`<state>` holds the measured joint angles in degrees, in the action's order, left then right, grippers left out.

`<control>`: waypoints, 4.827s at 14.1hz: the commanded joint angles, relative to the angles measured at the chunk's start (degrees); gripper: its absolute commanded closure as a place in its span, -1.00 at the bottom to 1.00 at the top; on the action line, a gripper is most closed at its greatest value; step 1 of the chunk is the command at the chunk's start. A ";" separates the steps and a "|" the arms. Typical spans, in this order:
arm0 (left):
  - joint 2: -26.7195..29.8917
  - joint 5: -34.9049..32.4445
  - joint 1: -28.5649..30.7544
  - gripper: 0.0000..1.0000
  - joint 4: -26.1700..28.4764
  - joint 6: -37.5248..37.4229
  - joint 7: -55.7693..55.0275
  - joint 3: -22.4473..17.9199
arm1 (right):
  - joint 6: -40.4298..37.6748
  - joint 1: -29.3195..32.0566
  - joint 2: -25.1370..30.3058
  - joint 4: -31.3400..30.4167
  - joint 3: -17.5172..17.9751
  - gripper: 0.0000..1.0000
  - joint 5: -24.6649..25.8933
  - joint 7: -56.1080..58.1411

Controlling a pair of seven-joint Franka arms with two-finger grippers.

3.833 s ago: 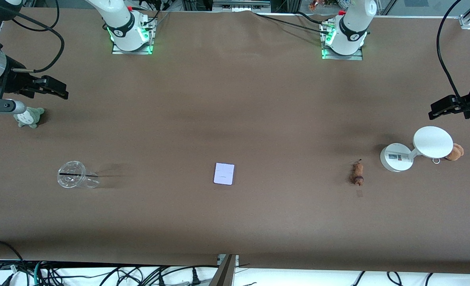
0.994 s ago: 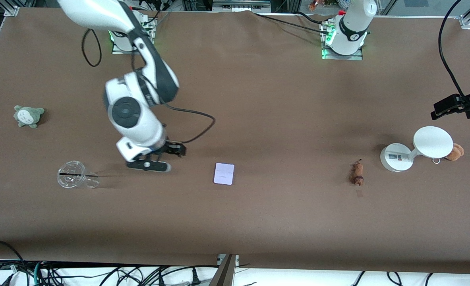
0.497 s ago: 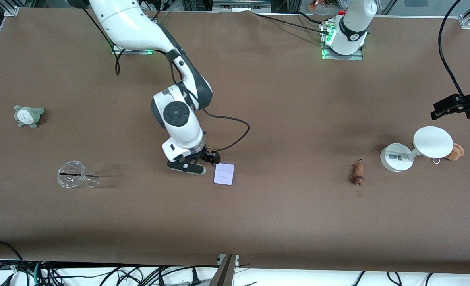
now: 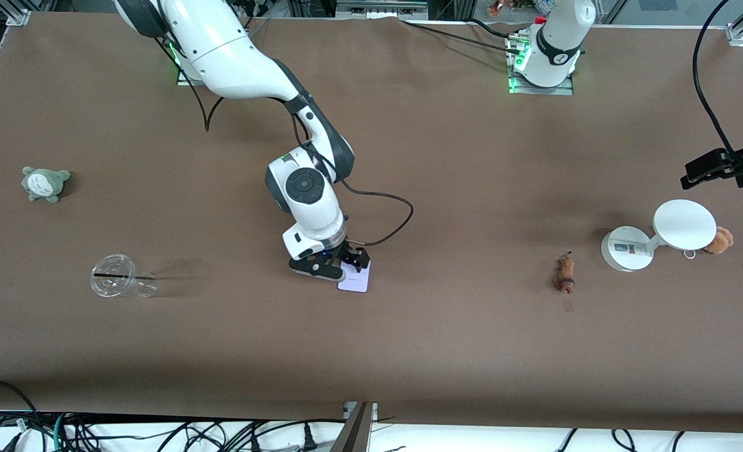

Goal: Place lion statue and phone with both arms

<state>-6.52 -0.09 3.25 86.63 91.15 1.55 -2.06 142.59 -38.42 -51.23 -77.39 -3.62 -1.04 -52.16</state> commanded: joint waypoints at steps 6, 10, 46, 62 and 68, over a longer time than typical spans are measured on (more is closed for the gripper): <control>0.11 0.44 -0.62 -1.00 -0.67 -0.09 0.56 -0.66 | 0.14 -2.01 -7.21 9.45 -1.92 -1.00 1.48 -4.00; 0.11 0.35 -0.62 -1.00 -0.67 -0.09 0.56 -0.66 | 0.23 -2.10 -8.35 10.59 -2.01 -1.00 1.57 -4.00; 0.11 0.18 -0.62 -1.00 -0.67 -0.09 0.65 -0.66 | -19.18 18.37 4.38 0.76 -2.27 0.16 -2.30 37.39; 0.11 0.18 -0.62 -1.00 -0.59 -0.18 0.65 -0.57 | -19.63 22.77 7.38 -8.12 -7.46 0.16 -2.30 50.49; -0.07 0.71 -0.62 -1.00 -0.67 -0.09 0.65 -0.57 | -18.93 22.86 7.11 -10.32 -7.46 -0.64 -2.38 50.41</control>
<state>-6.52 -0.09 3.10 86.63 91.15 1.55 -2.08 122.90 -15.82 -46.10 -84.99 -11.31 -2.30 -3.26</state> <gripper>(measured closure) 0.000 0.154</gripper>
